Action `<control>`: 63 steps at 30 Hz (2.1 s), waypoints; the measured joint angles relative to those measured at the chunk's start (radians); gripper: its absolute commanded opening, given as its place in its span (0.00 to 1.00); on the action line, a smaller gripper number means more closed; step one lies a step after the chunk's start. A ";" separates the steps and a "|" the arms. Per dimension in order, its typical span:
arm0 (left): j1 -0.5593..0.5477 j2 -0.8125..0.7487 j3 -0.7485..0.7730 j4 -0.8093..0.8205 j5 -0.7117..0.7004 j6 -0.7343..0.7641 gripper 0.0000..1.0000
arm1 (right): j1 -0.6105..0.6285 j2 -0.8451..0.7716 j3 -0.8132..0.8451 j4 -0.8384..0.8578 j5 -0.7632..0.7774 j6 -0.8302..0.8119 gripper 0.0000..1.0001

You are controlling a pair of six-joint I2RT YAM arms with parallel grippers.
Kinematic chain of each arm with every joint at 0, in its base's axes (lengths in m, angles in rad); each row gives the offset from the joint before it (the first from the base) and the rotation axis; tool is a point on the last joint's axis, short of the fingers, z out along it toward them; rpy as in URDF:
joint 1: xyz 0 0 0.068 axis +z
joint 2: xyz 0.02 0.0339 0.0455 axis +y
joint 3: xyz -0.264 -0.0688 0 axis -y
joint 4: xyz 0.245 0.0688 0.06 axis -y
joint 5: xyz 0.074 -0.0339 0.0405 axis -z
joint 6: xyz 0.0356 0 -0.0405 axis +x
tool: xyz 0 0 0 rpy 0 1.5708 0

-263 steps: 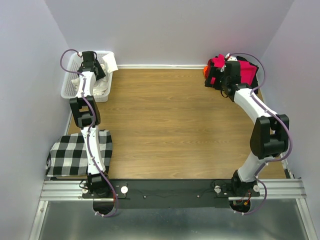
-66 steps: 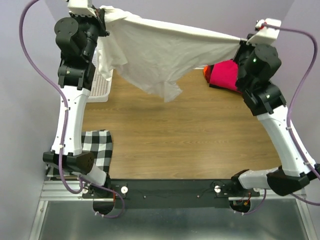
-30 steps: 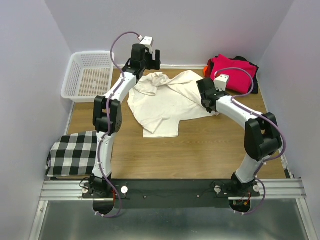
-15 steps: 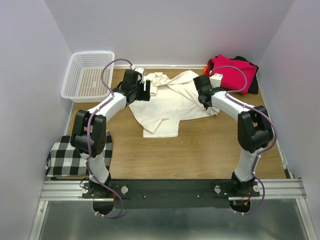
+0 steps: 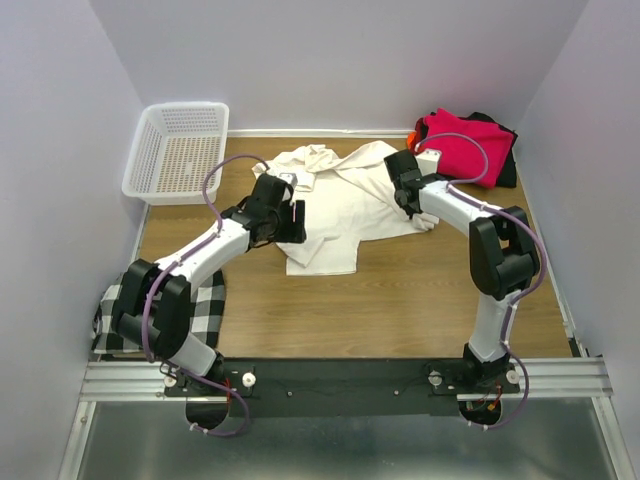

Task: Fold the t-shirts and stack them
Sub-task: Flatten out the tshirt

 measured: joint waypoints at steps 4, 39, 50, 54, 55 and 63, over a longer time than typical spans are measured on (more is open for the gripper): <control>-0.013 -0.025 -0.066 -0.078 -0.019 -0.040 0.72 | 0.000 0.002 0.000 -0.002 0.000 -0.002 0.01; -0.059 0.120 -0.110 -0.095 -0.049 -0.153 0.54 | 0.000 0.006 0.000 -0.002 -0.001 -0.009 0.01; -0.061 0.155 -0.072 -0.106 -0.071 -0.152 0.46 | 0.000 0.006 0.000 -0.003 -0.001 -0.023 0.01; -0.063 0.147 -0.076 -0.139 -0.089 -0.151 0.46 | 0.000 0.006 0.000 -0.003 0.000 -0.023 0.01; -0.063 0.143 -0.079 -0.146 -0.091 -0.151 0.46 | 0.000 0.006 0.000 -0.003 0.000 -0.023 0.01; -0.081 0.137 -0.084 -0.160 -0.097 -0.145 0.46 | 0.000 0.006 0.000 -0.003 0.000 -0.023 0.01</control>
